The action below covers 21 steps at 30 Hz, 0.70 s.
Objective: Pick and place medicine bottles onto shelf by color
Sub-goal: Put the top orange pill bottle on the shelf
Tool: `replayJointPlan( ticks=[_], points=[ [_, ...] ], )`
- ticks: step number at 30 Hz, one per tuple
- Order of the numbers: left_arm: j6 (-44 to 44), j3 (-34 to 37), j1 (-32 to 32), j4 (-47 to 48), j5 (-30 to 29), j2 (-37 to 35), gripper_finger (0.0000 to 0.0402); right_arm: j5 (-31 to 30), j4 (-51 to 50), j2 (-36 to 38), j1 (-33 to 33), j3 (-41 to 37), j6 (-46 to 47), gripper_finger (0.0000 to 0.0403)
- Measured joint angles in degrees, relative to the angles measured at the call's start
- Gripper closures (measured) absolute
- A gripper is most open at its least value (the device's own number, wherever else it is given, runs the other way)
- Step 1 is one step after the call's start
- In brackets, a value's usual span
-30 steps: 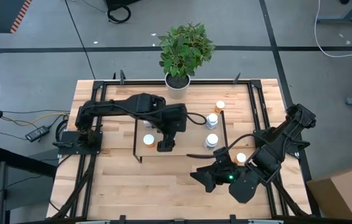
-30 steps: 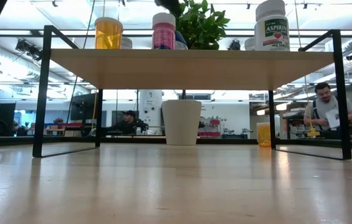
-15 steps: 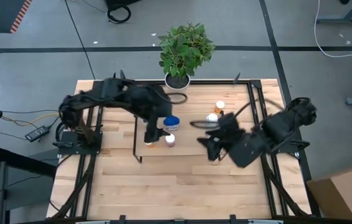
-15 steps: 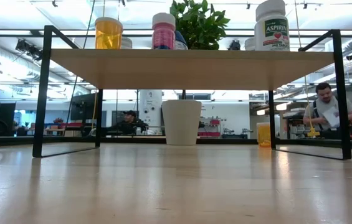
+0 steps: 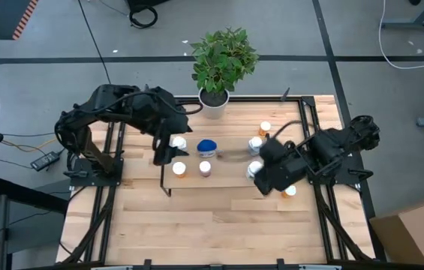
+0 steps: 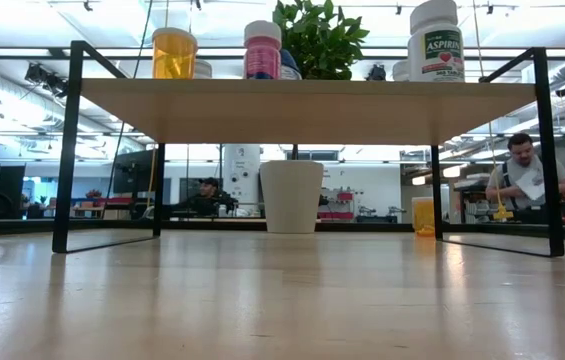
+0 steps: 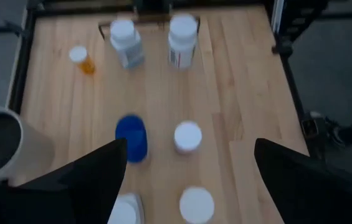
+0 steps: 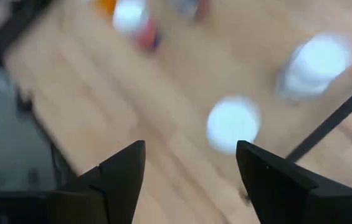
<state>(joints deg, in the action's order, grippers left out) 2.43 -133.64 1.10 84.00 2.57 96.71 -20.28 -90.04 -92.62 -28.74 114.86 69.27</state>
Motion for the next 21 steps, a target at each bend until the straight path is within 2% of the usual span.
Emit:
replayJointPlan(
  ticks=[3,5,7,10,13,15,18,21],
  points=[
    [0.0,0.1,0.0,2.6,0.0,0.0,0.0047,6.6,0.0,0.0,-1.6,-1.1,-4.0,0.0144],
    [-0.3,0.1,0.0,2.6,0.0,-0.1,0.0047,7.3,0.0,0.0,-2.8,-1.2,-6.0,0.0144],
    [-1.6,0.0,0.0,2.3,0.0,-0.1,0.0047,5.4,0.1,0.0,-3.3,-1.2,-8.4,0.0144],
    [-3.9,0.0,0.0,1.7,0.0,0.0,0.0047,-2.2,1.3,0.0,-1.6,-0.9,-16.7,0.0144],
    [-6.6,0.1,0.0,1.7,0.0,-0.3,0.0047,-9.8,5.4,0.0,3.2,-0.8,-24.7,0.0144],
    [-7.8,0.1,0.0,1.4,0.0,-0.7,0.0047,-11.3,6.6,0.0,7.8,-0.8,-27.6,0.0144],
    [-9.6,0.1,0.0,0.9,-0.2,-1.7,0.0047,-8.7,6.6,0.0,16.2,-0.8,-31.1,0.0144],
    [-12.5,0.0,0.0,-0.6,-1.8,-2.2,0.0047,-2.8,6.6,0.0,25.4,-0.8,-33.6,0.0144]
  ],
)
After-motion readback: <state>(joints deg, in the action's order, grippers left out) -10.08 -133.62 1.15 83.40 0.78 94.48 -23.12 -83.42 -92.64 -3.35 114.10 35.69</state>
